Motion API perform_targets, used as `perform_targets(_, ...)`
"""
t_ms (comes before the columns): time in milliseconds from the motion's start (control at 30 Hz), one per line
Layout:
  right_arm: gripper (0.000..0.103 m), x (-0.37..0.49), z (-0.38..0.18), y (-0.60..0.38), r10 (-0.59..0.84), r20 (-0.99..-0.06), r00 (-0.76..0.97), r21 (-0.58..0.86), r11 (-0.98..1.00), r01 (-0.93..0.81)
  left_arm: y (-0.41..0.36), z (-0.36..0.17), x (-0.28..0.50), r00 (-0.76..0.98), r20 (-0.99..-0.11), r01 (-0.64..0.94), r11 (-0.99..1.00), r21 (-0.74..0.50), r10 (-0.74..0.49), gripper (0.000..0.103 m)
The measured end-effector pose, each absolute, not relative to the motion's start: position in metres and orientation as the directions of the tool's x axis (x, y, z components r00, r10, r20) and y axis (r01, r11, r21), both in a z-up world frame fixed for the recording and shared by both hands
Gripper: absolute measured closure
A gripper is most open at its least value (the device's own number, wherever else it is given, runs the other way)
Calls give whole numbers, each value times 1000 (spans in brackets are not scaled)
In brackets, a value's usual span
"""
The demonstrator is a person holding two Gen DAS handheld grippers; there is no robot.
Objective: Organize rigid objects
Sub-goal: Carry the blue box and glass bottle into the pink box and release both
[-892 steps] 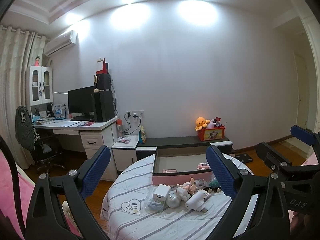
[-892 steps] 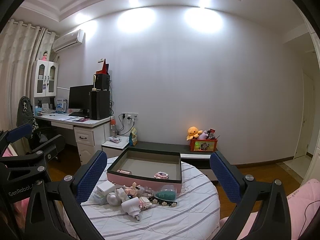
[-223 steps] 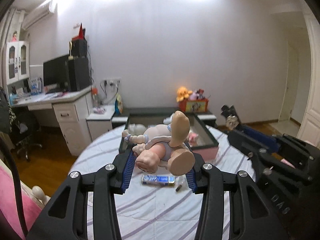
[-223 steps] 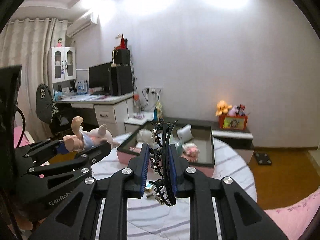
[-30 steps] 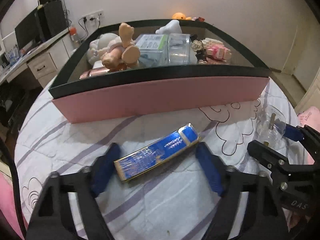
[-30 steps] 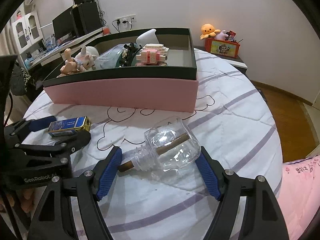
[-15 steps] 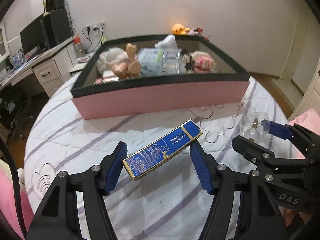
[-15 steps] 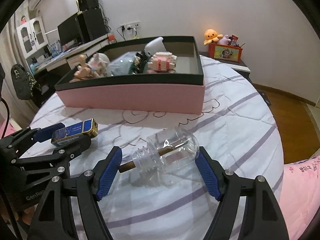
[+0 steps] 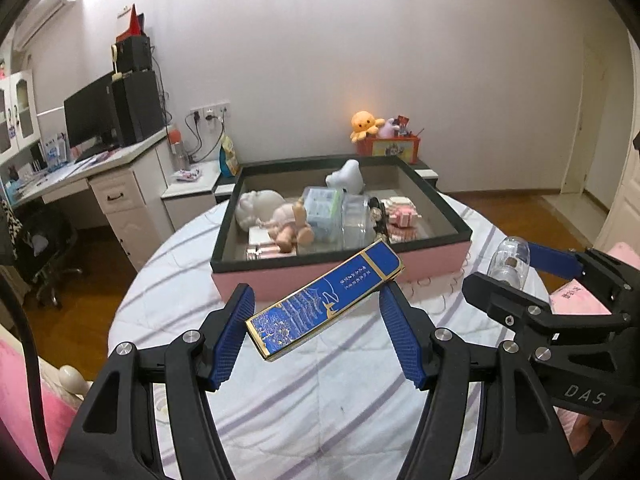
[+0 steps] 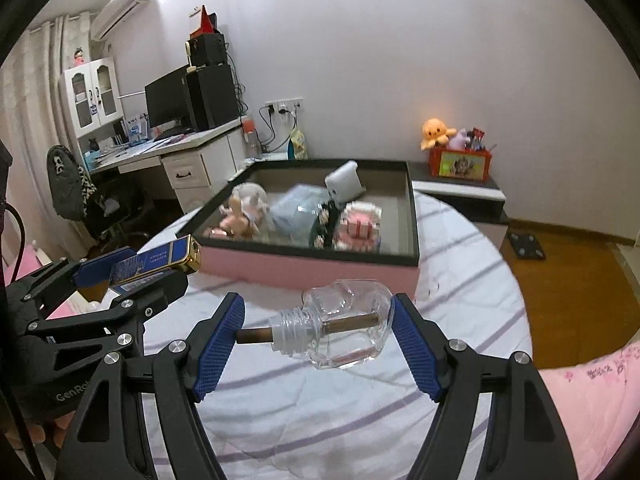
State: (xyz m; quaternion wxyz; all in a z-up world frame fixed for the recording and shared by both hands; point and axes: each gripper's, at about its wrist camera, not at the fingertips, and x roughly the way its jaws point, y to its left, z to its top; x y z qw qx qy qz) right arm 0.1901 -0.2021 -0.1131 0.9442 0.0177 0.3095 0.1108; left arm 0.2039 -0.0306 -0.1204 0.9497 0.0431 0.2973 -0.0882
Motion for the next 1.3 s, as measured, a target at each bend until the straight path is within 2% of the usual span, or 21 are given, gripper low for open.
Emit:
perform_targets(300,27,236,-104,-199,225,-561,796,81,973,-218,-41,-121,267,807,-575,209,976,62,-136,37)
perform_targets(500,27,295,-113,-202,241,-572,784,89,968,-233,-48,-138,329,768,-626,218,974,58,-135,38)
perform_targets(533,27,301,-117,-204,241,-576,781,90,969,-232,-50,-140,334,771,-622,224,972,64,-136,45)
perform_targets(567,27,309,-121,-204,239,-583,776,93,969,-228,-52,-143,338,763,-629,239,969,63,-148,58)
perform_targets(733,27,334,-140,-203,227,-608,761,81,971,-225,-60,-168,365,714,-688,243,967,75,-126,59)
perform_targets(833,26,337,-145,-203,226,-609,761,83,971,-223,-55,-175,365,696,-706,226,973,40,-132,53)
perform_targets(867,21,336,-146,-202,221,-608,763,76,972,-221,-54,-173,362,708,-696,215,975,50,-120,46)
perform_targets(900,20,336,-147,-202,217,-606,765,69,973,-221,-52,-170,359,719,-686,206,977,57,-112,38)
perform_targets(1000,17,331,-144,-202,221,-598,771,76,973,-220,-42,-156,345,755,-645,185,982,37,-119,22)
perform_targets(1100,16,317,-131,-204,227,-565,793,87,973,-216,-31,-136,321,789,-598,182,983,12,-139,13)
perform_targets(1300,14,257,-85,-199,232,-461,856,74,972,-223,-15,-92,254,860,-488,170,985,-3,-150,5)
